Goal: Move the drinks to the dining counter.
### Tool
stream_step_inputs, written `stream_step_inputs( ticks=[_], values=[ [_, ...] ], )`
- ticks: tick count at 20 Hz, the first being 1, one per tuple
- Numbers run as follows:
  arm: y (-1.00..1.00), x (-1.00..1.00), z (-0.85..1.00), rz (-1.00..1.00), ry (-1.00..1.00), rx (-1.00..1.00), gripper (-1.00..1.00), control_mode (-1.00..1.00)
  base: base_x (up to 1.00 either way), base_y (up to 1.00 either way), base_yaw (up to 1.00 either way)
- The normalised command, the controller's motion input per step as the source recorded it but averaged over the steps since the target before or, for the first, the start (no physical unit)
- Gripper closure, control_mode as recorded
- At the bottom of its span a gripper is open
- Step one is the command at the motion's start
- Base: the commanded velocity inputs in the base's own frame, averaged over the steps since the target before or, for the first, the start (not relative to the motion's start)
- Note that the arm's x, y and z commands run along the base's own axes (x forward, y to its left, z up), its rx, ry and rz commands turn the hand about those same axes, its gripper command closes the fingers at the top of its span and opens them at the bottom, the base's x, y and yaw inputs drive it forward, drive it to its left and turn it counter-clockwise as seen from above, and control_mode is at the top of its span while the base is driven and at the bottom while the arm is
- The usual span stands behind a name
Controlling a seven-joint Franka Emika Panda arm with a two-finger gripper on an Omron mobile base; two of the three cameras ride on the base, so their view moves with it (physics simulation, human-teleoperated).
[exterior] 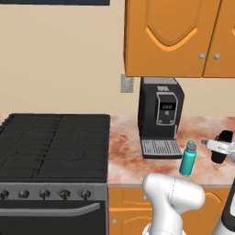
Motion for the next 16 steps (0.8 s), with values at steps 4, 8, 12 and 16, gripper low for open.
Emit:
stream_step_inputs(
  ticks=[4,8,12,16],
  values=[
    [0.0,0.0,0.0,0.0,0.0,0.0,-1.0,1.0,0.04,0.0,0.0],
    [0.0,0.04,0.0,0.0,0.1,0.0,-1.0,-1.0,0.0,0.0,0.0],
    [0.0,0.34,0.0,-0.04,0.35,0.0,-1.0,-1.0,0.0,0.0,0.0],
    [0.0,0.19,0.0,-0.06,0.4,-0.04,-1.0,-1.0,0.0,0.0,0.0]
  ],
)
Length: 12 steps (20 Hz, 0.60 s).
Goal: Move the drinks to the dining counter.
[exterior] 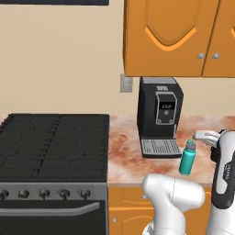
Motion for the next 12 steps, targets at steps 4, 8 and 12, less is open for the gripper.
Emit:
stream_step_inputs(
  ticks=[4,8,12],
  values=[
    [0.0,0.0,0.0,-0.07,0.32,-0.13,-1.0,-1.0,0.0,0.0,0.0],
    [0.0,0.0,0.0,-0.05,0.25,-0.19,-1.0,-1.0,0.0,0.0,0.0],
    [0.0,0.0,-0.01,-0.01,0.2,-0.23,-1.0,-1.0,0.0,0.0,0.0]
  ],
)
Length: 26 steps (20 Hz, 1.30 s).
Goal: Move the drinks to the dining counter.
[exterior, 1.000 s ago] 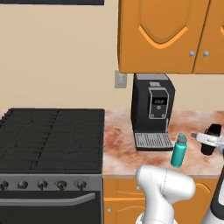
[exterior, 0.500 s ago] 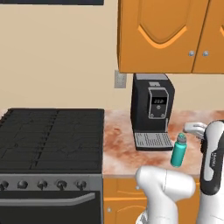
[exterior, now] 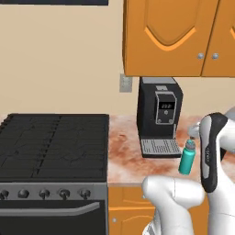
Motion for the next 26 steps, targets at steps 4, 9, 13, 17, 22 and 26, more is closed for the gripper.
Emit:
stream_step_inputs(
  ticks=[4,9,13,17,22,26],
  values=[
    [0.0,0.0,-0.09,-0.02,0.2,-0.26,-1.0,-1.0,0.0,0.0,0.0],
    [0.0,0.01,-0.08,0.0,0.14,-0.14,-1.0,-1.0,0.0,0.0,0.0],
    [0.0,0.07,-0.13,0.0,0.04,-0.01,-1.0,-1.0,0.0,0.0,0.0],
    [0.01,0.09,-0.12,0.0,0.0,0.0,-1.0,-1.0,0.0,0.0,0.0],
    [0.04,0.15,-0.15,0.0,0.0,0.0,-1.0,-1.0,0.0,0.0,0.0],
    [0.01,0.19,-0.17,0.0,0.0,0.0,-1.0,-1.0,0.0,0.0,0.0]
  ],
)
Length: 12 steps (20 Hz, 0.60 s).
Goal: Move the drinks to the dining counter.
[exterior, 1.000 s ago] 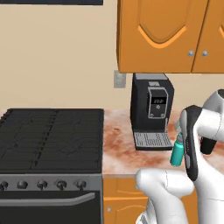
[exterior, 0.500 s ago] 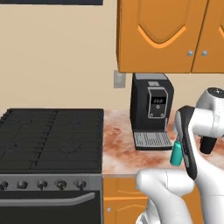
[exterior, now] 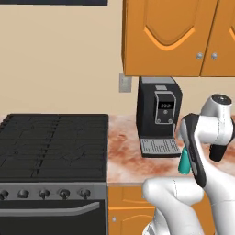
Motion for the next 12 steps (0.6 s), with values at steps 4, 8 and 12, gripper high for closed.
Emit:
stream_step_inputs(
  ticks=[4,8,12],
  values=[
    [0.0,0.21,-0.14,0.0,0.0,0.0,-1.0,-1.0,0.0,0.0,0.0],
    [0.0,0.17,-0.11,0.0,0.0,0.0,-1.0,-1.0,0.0,0.0,0.0],
    [0.0,0.12,-0.11,0.0,0.0,0.0,-1.0,-1.0,0.0,0.0,0.0]
  ],
)
